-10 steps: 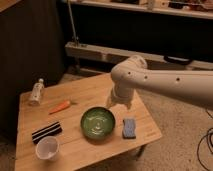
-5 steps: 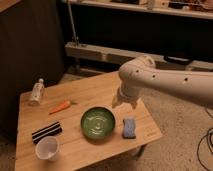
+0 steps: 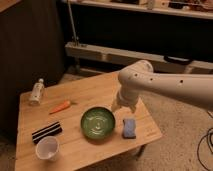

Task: Place the white sponge in the ceramic cup

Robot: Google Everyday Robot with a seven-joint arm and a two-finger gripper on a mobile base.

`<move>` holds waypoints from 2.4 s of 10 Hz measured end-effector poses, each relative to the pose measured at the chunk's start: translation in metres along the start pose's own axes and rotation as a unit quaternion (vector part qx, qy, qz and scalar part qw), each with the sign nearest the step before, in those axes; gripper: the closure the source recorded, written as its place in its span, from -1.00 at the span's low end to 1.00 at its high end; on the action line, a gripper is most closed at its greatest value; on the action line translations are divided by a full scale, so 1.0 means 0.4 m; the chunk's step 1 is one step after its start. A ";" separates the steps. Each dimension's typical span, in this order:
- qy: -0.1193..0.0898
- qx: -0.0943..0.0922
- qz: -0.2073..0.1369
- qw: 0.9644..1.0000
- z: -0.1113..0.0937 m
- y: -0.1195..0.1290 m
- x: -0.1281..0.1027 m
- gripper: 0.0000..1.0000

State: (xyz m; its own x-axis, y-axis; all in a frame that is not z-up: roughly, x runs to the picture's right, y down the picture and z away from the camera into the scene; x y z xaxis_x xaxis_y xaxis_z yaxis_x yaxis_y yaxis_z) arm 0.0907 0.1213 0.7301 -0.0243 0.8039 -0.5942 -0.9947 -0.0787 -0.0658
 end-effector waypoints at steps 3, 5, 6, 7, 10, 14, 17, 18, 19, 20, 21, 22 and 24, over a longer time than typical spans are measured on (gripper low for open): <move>0.013 0.016 0.011 1.000 0.168 -0.074 0.037 -0.30; 0.009 0.032 0.017 0.999 0.214 -0.137 0.055 -0.30; 0.001 0.037 0.018 0.999 0.217 -0.156 0.055 -0.30; -0.006 0.036 0.016 0.999 0.211 -0.157 0.049 -0.30; -0.015 0.004 0.023 1.000 0.194 -0.172 0.035 -0.30; 0.005 -0.012 0.001 1.000 0.274 -0.150 0.018 -0.30; 0.007 0.012 -0.013 1.000 0.295 -0.132 0.011 -0.30; 0.005 0.019 -0.014 1.000 0.299 -0.134 0.010 -0.30; 0.002 0.024 -0.013 1.000 0.309 -0.131 0.010 -0.30; -0.001 0.029 -0.014 0.999 0.317 -0.123 0.009 -0.30; -0.006 0.034 -0.013 0.999 0.326 -0.111 0.008 -0.22; -0.010 0.037 -0.008 0.999 0.328 -0.115 0.008 -0.03; -0.015 0.036 0.002 0.999 0.333 -0.112 0.011 0.38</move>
State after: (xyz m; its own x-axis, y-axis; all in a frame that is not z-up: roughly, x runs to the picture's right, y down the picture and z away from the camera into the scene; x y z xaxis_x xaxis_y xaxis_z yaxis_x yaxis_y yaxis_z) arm 0.1221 0.2067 0.8373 -0.0305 0.8210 -0.5701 -0.9992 -0.0399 -0.0041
